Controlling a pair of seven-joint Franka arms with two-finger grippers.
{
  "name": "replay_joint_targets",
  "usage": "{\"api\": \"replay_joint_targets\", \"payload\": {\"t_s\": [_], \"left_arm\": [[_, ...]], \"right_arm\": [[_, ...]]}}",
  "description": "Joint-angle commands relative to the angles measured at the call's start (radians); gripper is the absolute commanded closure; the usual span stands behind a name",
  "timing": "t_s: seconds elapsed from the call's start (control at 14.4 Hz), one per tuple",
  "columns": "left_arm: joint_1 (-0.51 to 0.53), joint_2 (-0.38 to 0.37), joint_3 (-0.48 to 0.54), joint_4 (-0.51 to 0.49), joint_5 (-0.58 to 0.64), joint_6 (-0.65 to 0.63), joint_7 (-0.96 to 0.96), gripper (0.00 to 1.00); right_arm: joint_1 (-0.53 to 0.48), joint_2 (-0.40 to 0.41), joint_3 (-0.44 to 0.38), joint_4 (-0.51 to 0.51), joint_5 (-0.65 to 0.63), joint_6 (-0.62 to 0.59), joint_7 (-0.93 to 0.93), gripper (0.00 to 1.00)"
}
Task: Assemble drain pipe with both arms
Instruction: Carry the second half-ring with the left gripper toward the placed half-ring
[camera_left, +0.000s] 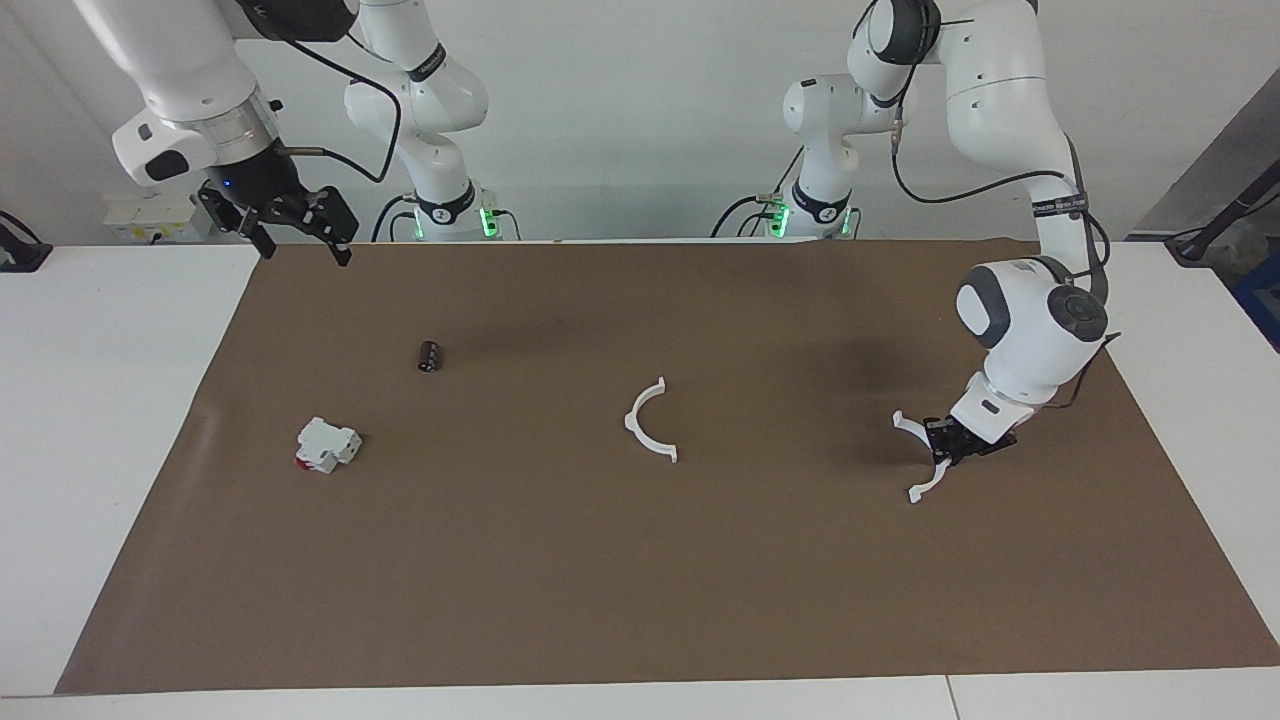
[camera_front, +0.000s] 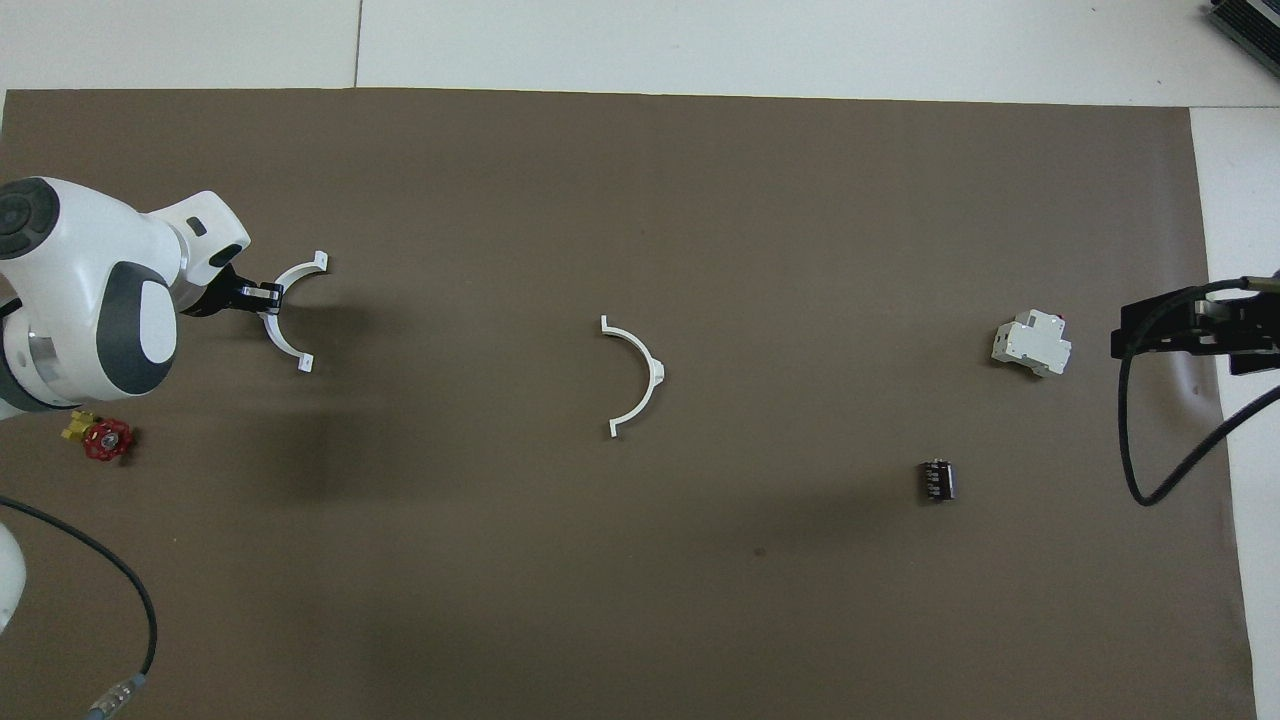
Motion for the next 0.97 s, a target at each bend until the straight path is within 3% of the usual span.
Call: {"api": "replay_joint_targets", "payload": {"t_s": [0.0, 0.56, 0.9], "left_arm": [[-0.067, -0.021, 0.012, 0.0, -0.006, -0.03, -0.075, 1.0], [-0.291, -0.023, 0.015, -0.003, 0.089, -0.023, -0.464, 1.0], [-0.43, -0.041, 0.017, -0.032, 0.09, -0.023, -0.593, 1.0]], "right_arm": [[-0.01, -0.014, 0.0, -0.005, 0.019, -0.003, -0.003, 0.0], [0.002, -0.014, 0.003, -0.005, 0.021, -0.004, -0.005, 0.0], [0.002, -0.014, 0.003, -0.005, 0.021, -0.004, -0.005, 0.0]]}}
